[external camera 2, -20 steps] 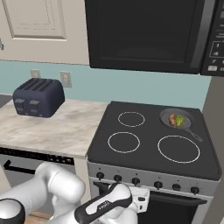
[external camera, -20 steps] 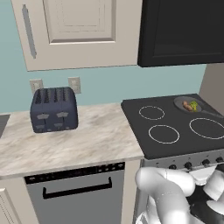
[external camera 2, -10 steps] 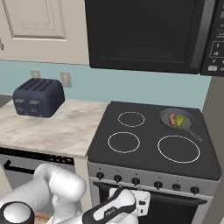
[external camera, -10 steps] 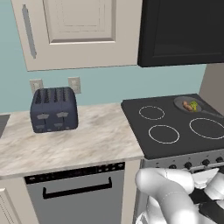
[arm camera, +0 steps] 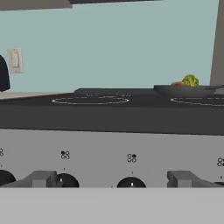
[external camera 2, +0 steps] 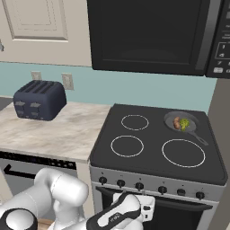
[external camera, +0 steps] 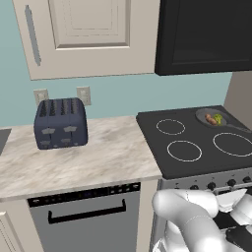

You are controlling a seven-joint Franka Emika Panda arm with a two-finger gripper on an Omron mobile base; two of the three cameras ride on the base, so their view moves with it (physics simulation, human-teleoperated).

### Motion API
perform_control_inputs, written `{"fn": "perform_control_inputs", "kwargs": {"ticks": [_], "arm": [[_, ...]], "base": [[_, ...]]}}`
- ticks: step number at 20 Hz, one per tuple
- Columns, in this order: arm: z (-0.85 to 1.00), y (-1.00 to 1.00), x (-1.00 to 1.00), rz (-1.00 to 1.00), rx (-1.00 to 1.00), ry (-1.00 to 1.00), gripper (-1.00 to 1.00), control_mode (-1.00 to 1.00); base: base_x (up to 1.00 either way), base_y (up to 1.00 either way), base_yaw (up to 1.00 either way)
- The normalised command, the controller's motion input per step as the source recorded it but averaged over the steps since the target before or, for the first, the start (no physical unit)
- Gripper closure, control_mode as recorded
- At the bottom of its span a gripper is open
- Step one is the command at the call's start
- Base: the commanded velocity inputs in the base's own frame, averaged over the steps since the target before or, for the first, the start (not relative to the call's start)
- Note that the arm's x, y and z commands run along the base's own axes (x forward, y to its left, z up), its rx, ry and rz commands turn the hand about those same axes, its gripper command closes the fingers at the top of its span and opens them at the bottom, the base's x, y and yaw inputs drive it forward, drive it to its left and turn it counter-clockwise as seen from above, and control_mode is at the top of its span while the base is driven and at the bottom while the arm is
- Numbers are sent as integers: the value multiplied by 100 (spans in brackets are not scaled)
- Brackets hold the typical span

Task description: Put the broccoli and potato in the pan. Then turn on the rear right burner and set the heat to medium.

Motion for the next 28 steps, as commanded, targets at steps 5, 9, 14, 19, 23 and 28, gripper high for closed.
{"fn": "perform_control_inputs", "kwargs": {"ticks": [5, 9, 14, 19, 23, 28], "arm": [[0, 0, 16, -1, -1, 0, -100, -100], [-6, 0, 20, -1, 0, 0, -100, -100], [-13, 0, 22, -1, -1, 0, -100, -100], [-23, 0, 17, 0, -2, 0, -100, -100], [-19, 0, 17, 0, -2, 0, -100, -100], [-15, -1, 14, -1, -1, 0, -100, -100]], "base": [[0, 0, 0], [0, 0, 0], [0, 0, 0], [0, 0, 0], [0, 0, 0], [0, 0, 0]]}}
